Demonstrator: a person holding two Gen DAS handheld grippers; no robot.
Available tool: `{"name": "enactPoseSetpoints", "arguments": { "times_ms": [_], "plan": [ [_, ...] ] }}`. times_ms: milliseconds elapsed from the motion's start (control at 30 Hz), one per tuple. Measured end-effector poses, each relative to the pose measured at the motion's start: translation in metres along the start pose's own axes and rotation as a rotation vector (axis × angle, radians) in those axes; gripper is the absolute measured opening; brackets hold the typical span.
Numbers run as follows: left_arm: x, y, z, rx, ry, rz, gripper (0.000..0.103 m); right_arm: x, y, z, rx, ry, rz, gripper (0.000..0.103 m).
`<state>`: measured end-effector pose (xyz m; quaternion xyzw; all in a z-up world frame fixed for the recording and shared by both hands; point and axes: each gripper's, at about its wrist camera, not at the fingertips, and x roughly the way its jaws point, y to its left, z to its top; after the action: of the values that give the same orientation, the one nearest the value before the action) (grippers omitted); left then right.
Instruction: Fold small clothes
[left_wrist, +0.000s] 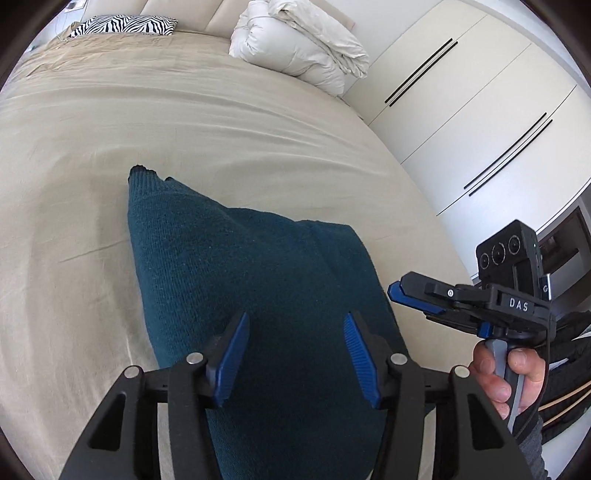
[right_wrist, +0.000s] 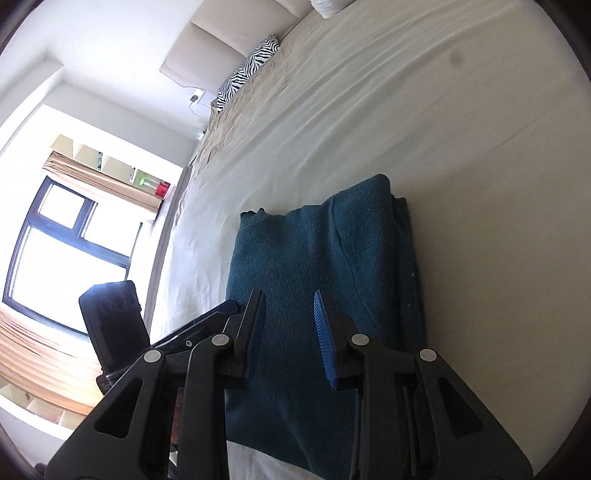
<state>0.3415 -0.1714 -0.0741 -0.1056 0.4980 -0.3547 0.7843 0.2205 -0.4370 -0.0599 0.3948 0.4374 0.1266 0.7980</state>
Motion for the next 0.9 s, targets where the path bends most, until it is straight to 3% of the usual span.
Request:
{"name": "enactPoseSetpoints", "arguments": {
  "times_ms": [67, 167, 267, 333, 367, 433, 500, 533, 633, 733, 800, 900],
  "plan": [
    [0.018, 0.004, 0.001, 0.010, 0.050, 0.024, 0.056, 0.024, -0.005, 0.010, 0.025, 0.042, 0.029, 0.026],
    [0.030, 0.009, 0.000, 0.014, 0.066, 0.038, 0.055, 0.058, -0.017, 0.017, 0.030, 0.101, -0.092, 0.026],
    [0.039, 0.010, 0.000, 0.024, 0.075, 0.070, 0.048, 0.069, -0.037, 0.017, 0.070, 0.088, -0.058, 0.017],
    [0.043, 0.007, -0.005, 0.049, 0.069, 0.100, 0.048, 0.070, -0.042, 0.013, 0.051, 0.069, -0.077, 0.001],
    [0.046, 0.006, -0.006, 0.053, 0.065, 0.103, 0.048, 0.071, -0.045, 0.010, 0.033, 0.065, -0.090, 0.000],
    [0.045, 0.007, -0.005, 0.040, 0.070, 0.093, 0.048, 0.063, -0.055, 0.005, 0.075, 0.066, -0.060, 0.000],
    [0.035, 0.007, 0.000, 0.015, 0.080, 0.094, 0.041, 0.055, -0.047, 0.005, 0.108, 0.061, -0.069, 0.003],
    [0.027, 0.005, 0.002, 0.008, 0.081, 0.093, 0.039, 0.049, -0.038, 0.004, 0.098, 0.053, -0.061, 0.008],
    [0.004, -0.006, -0.004, 0.039, 0.049, 0.084, 0.040, 0.030, -0.009, -0.006, 0.035, 0.042, 0.021, 0.008],
    [0.019, 0.000, -0.012, 0.046, 0.091, 0.125, 0.039, 0.031, -0.002, -0.017, 0.000, 0.083, -0.022, 0.009],
    [0.028, 0.006, -0.016, 0.036, 0.086, 0.127, 0.038, 0.043, -0.015, -0.024, 0.016, 0.122, -0.116, 0.008],
    [0.034, -0.003, -0.017, 0.079, 0.085, 0.177, 0.038, 0.042, -0.030, -0.032, 0.045, 0.084, -0.066, 0.006]
  ]
}}
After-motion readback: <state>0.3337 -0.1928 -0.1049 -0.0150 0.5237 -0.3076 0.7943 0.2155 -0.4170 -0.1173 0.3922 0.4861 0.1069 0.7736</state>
